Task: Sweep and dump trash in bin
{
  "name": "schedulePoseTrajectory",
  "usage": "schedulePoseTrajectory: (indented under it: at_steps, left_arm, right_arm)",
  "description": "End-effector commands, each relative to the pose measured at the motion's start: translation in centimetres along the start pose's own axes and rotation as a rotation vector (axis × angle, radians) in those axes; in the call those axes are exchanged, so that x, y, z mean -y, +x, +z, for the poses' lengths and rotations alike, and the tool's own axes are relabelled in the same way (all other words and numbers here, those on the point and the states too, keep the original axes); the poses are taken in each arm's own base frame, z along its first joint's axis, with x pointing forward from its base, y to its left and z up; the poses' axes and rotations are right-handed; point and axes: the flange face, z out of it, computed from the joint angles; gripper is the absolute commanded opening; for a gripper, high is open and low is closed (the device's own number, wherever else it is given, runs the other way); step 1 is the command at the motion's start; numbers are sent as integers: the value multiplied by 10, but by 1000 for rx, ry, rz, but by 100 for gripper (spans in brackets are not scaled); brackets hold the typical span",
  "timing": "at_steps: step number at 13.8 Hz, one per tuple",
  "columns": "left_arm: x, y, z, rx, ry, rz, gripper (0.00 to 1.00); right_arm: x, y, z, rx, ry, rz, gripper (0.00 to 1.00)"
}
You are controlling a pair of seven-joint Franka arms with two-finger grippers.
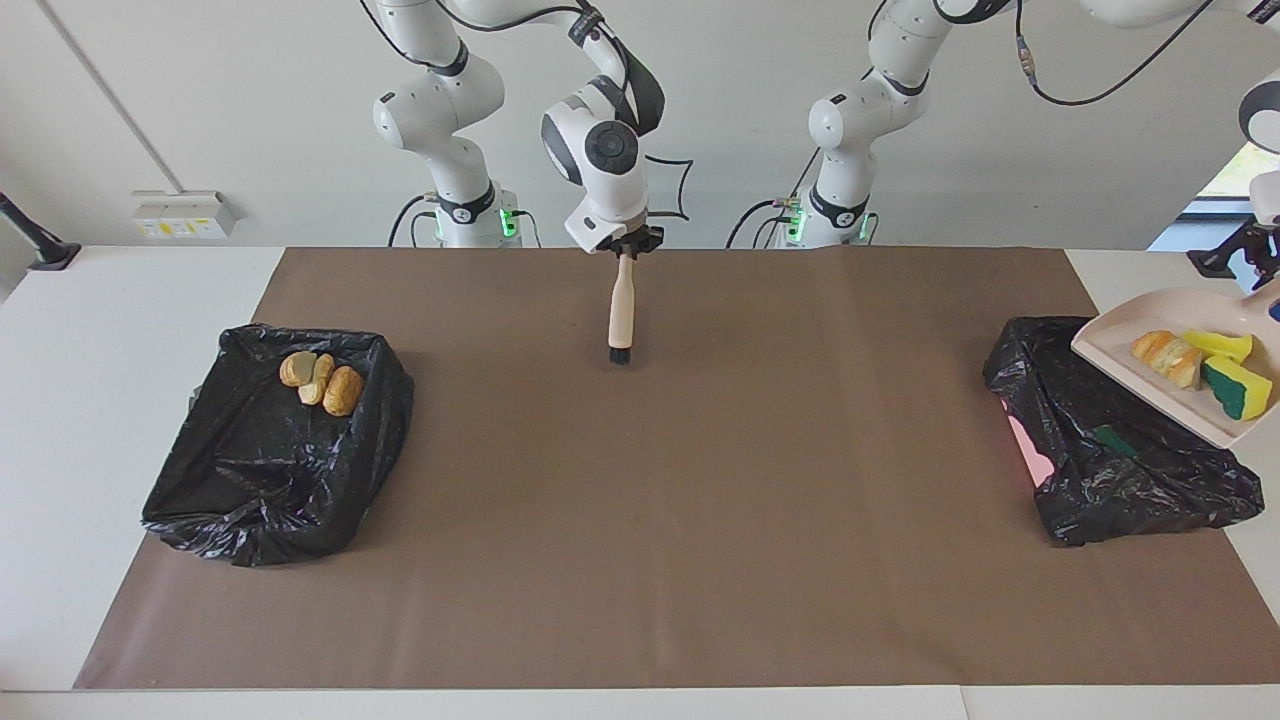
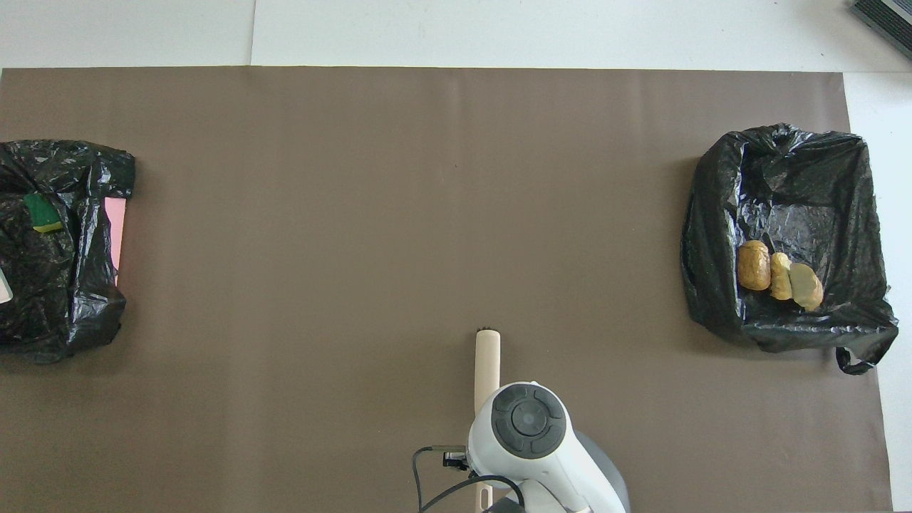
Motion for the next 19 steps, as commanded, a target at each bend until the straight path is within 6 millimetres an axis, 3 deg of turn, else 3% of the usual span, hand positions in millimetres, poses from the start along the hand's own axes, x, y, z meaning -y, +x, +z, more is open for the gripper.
schedulePoseTrajectory:
  at_steps: [1, 4, 5, 7, 8, 10, 12, 17, 19]
  left_arm:
    - [20, 5, 9, 104, 82, 73, 0]
    - [26, 16, 7, 234, 93, 163, 0]
    - [28, 27, 2, 251, 96, 188, 0]
    - [26, 30, -5, 330, 74, 231, 0]
    - [24, 43, -13, 361, 58, 258, 0]
    - [22, 51, -34, 431, 62, 292, 0]
    - [18, 56, -55, 509, 51, 314, 0]
    - [4, 55, -105, 511, 72, 279, 0]
    - [-3, 66, -113, 399, 71, 249, 0]
  right_arm:
    - [-2, -5, 14, -17, 16, 2, 0]
    - [-6, -3, 16, -10, 12, 8, 1]
    - [-5, -3, 17, -12, 13, 10, 22]
    - [-5, -2, 18, -10, 11, 7, 95]
    - [-2, 0, 16, -14, 13, 5, 100]
    - [8, 10, -5, -38, 36, 8, 100]
    - [4, 25, -31, -76, 69, 31, 100]
    - [-34, 92, -118, -269, 85, 68, 100]
    - [-59, 118, -151, -352, 68, 83, 100]
